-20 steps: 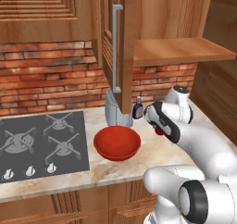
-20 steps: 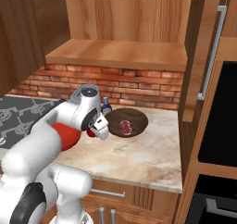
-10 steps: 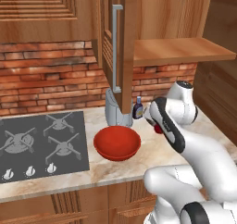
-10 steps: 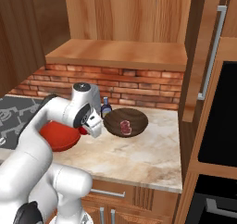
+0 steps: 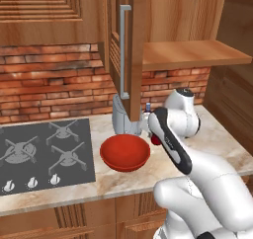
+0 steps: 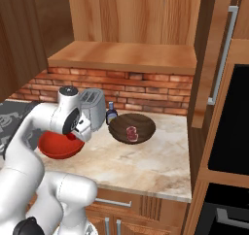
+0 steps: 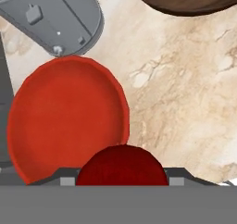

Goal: Pick both bowls and place them on the counter. Then place the apple in one bowl and place the steak in the other bowl.

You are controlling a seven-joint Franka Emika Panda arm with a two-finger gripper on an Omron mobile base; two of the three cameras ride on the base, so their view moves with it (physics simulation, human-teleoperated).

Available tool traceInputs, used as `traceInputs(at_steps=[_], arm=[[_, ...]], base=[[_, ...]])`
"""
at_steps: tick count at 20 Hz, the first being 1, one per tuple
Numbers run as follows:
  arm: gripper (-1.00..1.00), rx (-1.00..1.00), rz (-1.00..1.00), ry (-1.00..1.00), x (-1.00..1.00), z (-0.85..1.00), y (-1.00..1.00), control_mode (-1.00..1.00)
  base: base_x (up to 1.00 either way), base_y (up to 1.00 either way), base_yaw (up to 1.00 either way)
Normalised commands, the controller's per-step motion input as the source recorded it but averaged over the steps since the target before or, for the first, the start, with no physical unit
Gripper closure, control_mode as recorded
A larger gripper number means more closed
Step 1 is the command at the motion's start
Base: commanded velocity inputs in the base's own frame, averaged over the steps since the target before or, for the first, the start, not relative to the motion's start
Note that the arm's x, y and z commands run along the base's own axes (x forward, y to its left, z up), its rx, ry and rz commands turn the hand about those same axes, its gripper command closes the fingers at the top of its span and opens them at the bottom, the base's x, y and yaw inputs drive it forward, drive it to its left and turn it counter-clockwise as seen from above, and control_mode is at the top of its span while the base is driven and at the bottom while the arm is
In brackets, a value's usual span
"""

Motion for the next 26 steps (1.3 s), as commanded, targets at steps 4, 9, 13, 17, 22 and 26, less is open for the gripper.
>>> traceInputs(at_steps=[4, 9, 13, 17, 22, 26], arm=[[1.0, 0.0, 0.14, 0.0, 0.11, -0.15, 0.46, -1.0], [1.0, 0.01, 0.12, 0.0, 0.19, -0.27, 0.33, -1.0], [1.0, 0.01, 0.09, 0.03, 0.24, -0.31, 0.38, -1.0], [1.0, 0.0, 0.06, 0.06, 0.26, -0.27, 0.4, -1.0], [1.0, 0.0, 0.03, 0.13, 0.31, -0.35, 0.23, -1.0], [1.0, 0.0, 0.0, 0.13, 0.2, -0.38, 0.15, -1.0]], base=[[0.0, 0.0, 0.0], [0.0, 0.0, 0.0], [0.0, 0.0, 0.0], [0.0, 0.0, 0.0], [0.0, 0.0, 0.0], [0.0, 0.0, 0.0]])
